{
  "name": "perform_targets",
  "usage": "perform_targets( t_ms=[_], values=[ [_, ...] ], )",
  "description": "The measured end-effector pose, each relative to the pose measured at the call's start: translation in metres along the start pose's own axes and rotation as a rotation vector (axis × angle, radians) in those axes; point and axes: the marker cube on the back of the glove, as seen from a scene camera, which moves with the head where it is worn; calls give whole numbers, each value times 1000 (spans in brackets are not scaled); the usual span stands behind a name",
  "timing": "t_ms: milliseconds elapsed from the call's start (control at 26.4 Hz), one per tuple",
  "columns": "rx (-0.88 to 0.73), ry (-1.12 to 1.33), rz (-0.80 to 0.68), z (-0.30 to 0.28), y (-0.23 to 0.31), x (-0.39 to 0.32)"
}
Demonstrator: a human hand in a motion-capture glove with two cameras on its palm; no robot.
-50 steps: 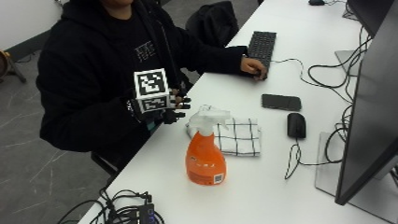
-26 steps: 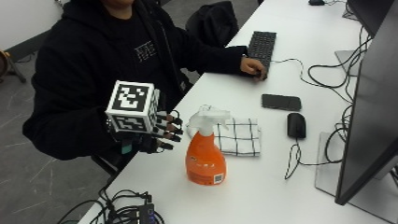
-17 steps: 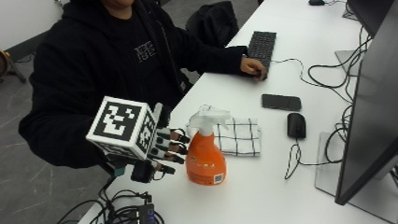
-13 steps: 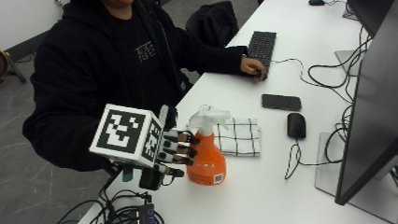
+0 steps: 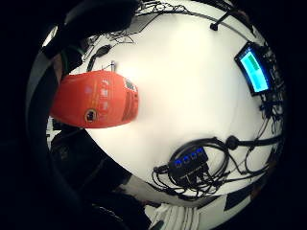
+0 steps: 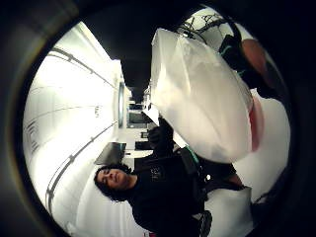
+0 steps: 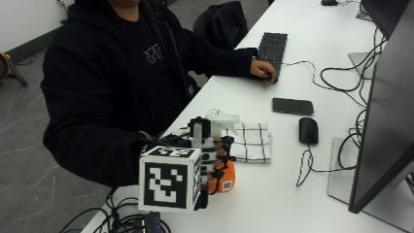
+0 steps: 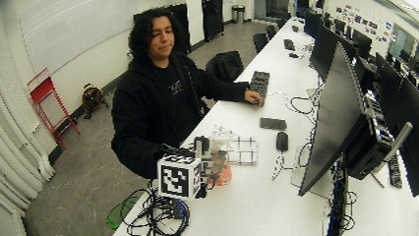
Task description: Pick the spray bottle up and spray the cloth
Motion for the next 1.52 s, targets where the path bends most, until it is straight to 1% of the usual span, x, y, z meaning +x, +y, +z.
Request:
perform_targets(
  t_ms=[76, 152, 265, 379, 493, 644, 758, 872, 1061, 1251, 1402, 1516],
  values=[
    [-6, -51, -15, 4, -4, 3],
    [-40, -117, -32, 6, 4, 7],
    [-50, -256, -72, 14, 5, 10],
    [-22, -364, -108, 25, -2, 13],
    [62, -412, -144, 34, -23, 11],
    [112, -447, -136, 36, -22, 8],
    [185, -470, -133, 40, -36, 2],
    [220, -484, -124, 42, -40, -3],
    [197, -489, -69, 46, -18, -2],
    [254, -426, -108, 46, -19, -3],
    [314, -410, -148, 47, -41, -4],
    [323, -404, -138, 48, -38, -2]
  ],
)
